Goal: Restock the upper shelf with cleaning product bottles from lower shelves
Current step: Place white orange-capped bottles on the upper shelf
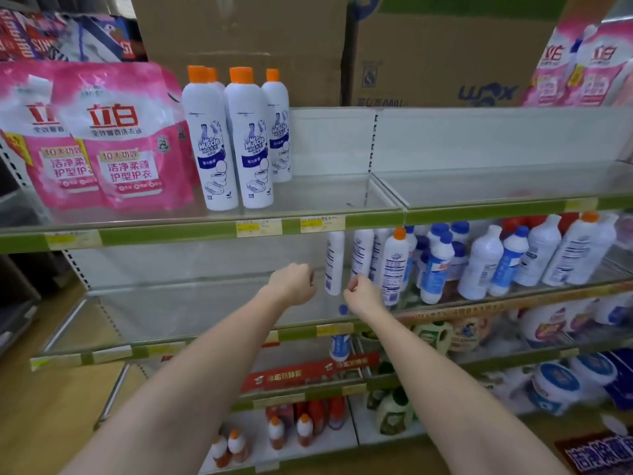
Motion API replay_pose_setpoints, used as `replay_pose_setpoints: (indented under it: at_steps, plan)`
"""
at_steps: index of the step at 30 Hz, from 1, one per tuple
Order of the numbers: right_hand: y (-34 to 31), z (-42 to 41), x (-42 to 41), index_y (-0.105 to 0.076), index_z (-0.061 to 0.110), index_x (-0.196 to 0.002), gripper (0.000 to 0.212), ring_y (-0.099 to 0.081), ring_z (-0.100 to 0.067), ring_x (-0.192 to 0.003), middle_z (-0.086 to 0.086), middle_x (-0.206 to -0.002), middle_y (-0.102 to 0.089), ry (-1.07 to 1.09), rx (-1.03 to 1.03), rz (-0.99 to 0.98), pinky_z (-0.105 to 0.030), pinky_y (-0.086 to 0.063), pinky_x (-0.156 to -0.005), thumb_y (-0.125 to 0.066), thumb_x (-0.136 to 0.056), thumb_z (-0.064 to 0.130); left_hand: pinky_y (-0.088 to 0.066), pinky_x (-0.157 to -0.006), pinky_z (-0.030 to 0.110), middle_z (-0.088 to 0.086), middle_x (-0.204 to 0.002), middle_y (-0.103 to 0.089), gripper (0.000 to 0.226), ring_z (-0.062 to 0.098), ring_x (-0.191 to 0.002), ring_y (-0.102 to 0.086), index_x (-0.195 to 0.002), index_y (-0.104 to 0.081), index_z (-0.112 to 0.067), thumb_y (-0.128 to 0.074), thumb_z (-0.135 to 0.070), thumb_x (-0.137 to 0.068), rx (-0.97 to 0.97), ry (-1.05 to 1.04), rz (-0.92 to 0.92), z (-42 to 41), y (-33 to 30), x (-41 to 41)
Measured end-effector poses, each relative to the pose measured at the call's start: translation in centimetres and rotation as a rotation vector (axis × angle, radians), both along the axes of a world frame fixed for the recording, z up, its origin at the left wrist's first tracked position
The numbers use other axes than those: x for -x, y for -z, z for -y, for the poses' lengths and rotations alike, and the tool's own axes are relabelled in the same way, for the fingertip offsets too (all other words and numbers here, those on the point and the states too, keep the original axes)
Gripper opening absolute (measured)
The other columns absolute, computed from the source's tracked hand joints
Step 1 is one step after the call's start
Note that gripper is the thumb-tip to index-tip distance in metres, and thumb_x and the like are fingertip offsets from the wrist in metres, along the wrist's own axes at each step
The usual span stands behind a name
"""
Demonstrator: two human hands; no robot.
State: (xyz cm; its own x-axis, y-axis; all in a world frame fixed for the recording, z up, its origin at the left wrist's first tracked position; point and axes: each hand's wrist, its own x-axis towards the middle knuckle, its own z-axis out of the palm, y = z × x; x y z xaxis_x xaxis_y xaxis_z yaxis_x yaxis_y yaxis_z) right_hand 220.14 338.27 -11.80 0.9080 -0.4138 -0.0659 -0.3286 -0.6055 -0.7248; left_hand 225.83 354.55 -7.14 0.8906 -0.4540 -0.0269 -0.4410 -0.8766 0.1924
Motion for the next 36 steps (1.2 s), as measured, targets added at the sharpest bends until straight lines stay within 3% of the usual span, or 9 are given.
replay_pose_setpoints:
  at_steps: [6,10,13,15,18,23,28,32,36]
  plan:
    - [2.7,1.6,-3.6,-0.056,0.017,-0.096,0.002,-0.056,-0.024,-0.093,-0.001,-0.092,-0.058,0.018,-0.029,-0.026,-0.030,-0.040,-0.078,-0.056,-0.097,0.016,-0.048,-0.088,0.036,0.010,-0.119,-0.063,0.032,0.030,-0.107,-0.059,-0.123,-0.057,-0.014,-0.058,-0.026,-0.094,0.110,-0.038,-0.115,1.4,2.9,-3.6]
    - [5.1,2.9,-6.5,-0.056,0.019,-0.097,0.000,-0.056,-0.023,-0.090,-0.001,-0.097,-0.060,0.002,-0.103,-0.037,-0.030,-0.041,-0.079,-0.056,-0.097,0.019,-0.044,-0.088,0.030,0.012,-0.125,-0.062,0.034,0.029,-0.112,-0.058,-0.127,-0.057,-0.010,-0.061,-0.024,-0.096,0.192,-0.122,-0.170,3.6,5.0,-6.3]
    - [6.6,3.9,-8.6,-0.059,0.020,-0.106,0.009,-0.062,-0.025,-0.104,0.000,-0.102,-0.062,-0.025,-0.192,0.000,-0.031,-0.046,-0.085,-0.060,-0.096,0.018,-0.046,-0.087,0.030,0.012,-0.123,-0.064,0.034,0.029,-0.110,-0.059,-0.126,-0.057,-0.011,-0.061,-0.024,-0.095,0.228,-0.174,-0.191,5.0,6.4,-8.2]
    - [7.4,4.4,-10.1,-0.060,0.015,-0.121,0.024,-0.061,-0.025,-0.113,-0.003,-0.118,-0.065,-0.037,-0.254,0.014,-0.033,-0.048,-0.093,-0.061,-0.097,0.016,-0.044,-0.084,0.027,0.011,-0.122,-0.064,0.034,0.028,-0.109,-0.059,-0.126,-0.057,-0.010,-0.061,-0.023,-0.095,0.261,-0.207,-0.195,5.8,7.1,-9.1]
    - [8.5,5.3,-11.7,-0.055,0.017,-0.136,0.040,-0.060,-0.025,-0.120,-0.002,-0.135,-0.062,-0.055,-0.287,-0.009,-0.046,-0.053,-0.099,-0.063,-0.097,0.021,-0.041,-0.082,0.025,0.012,-0.123,-0.062,0.036,0.028,-0.110,-0.059,-0.129,-0.056,-0.008,-0.062,-0.021,-0.095,0.310,-0.261,-0.215,6.9,8.3,-10.1]
    - [9.2,6.7,-14.2,-0.051,0.014,-0.136,0.042,-0.058,-0.021,-0.115,-0.003,-0.131,-0.061,-0.176,-0.289,-0.038,-0.030,-0.041,-0.087,-0.064,-0.096,0.020,-0.042,-0.080,0.026,0.011,-0.120,-0.063,0.034,0.026,-0.106,-0.060,-0.126,-0.056,-0.009,-0.062,-0.020,-0.094,0.351,-0.348,-0.247,7.9,10.3,-11.1]
    - [10.1,7.5,-16.2,-0.048,0.015,-0.142,0.046,-0.053,-0.029,-0.127,-0.006,-0.136,-0.058,-0.233,-0.239,-0.076,-0.031,-0.039,-0.090,-0.056,-0.097,0.012,-0.046,-0.081,0.030,0.010,-0.119,-0.064,0.034,0.027,-0.102,-0.061,-0.126,-0.058,-0.009,-0.063,-0.019,-0.094,0.388,-0.406,-0.266,8.2,10.7,-11.7]
    - [10.6,7.7,-16.6,-0.054,0.019,-0.137,0.038,-0.057,-0.026,-0.122,-0.003,-0.132,-0.062,-0.268,-0.220,-0.086,-0.030,-0.040,-0.088,-0.050,-0.099,0.012,-0.046,-0.077,0.029,0.009,-0.120,-0.062,0.036,0.024,-0.095,-0.059,-0.128,-0.056,-0.011,-0.064,-0.017,-0.094,0.474,-0.429,-0.273,8.2,10.0,-12.2]
    - [11.4,7.2,-17.4,-0.058,0.026,-0.129,0.031,-0.062,-0.020,-0.111,0.007,-0.118,-0.066,-0.343,-0.221,-0.107,-0.025,-0.044,-0.079,-0.057,-0.098,0.020,-0.050,-0.087,0.034,0.009,-0.123,-0.059,0.047,0.026,-0.107,-0.059,-0.132,-0.050,-0.011,-0.069,-0.013,-0.089,0.604,-0.416,-0.285,8.2,9.3,-12.3]
